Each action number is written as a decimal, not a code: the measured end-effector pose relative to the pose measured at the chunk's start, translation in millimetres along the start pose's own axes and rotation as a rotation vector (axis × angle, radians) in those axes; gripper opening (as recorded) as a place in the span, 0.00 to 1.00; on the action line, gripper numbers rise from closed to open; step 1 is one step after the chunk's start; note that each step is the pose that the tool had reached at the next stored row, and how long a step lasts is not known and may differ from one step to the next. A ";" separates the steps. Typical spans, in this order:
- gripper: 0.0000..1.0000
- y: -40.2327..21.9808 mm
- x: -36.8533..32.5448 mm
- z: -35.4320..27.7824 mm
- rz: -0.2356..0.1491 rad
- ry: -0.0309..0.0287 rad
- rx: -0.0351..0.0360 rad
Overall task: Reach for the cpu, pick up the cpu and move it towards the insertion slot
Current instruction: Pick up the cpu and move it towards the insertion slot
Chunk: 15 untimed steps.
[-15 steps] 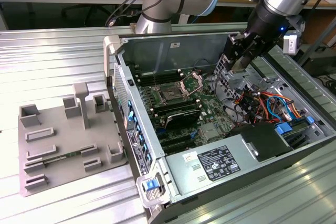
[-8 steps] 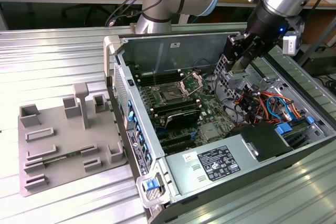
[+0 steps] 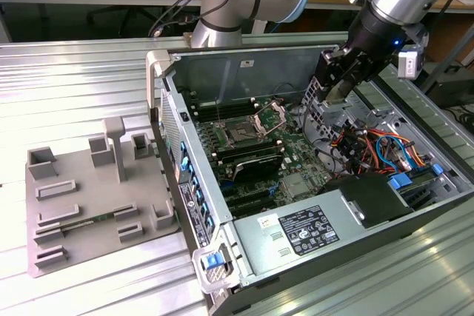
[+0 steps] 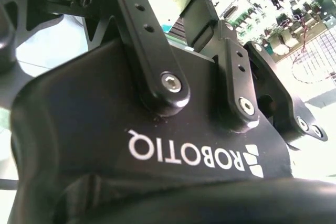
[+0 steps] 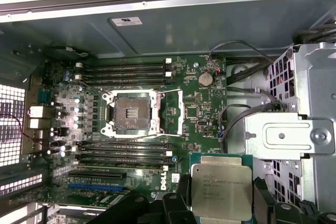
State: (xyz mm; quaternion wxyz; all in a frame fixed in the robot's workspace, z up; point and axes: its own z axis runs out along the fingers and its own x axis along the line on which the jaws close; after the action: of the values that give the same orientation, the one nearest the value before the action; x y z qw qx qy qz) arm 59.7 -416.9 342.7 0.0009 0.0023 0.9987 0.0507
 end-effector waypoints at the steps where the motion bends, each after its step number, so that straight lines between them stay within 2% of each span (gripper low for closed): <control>1: 0.55 0.0 0.0 0.3 0.000 0.0000 0.0000; 13: 0.55 -0.4 0.0 3.5 0.000 0.0000 0.0000; 15: 0.55 -0.6 0.0 6.1 0.000 0.0000 0.0000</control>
State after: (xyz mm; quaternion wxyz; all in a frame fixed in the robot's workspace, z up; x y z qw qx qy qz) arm 59.7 -416.9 336.6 0.0010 0.0023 0.9987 0.0507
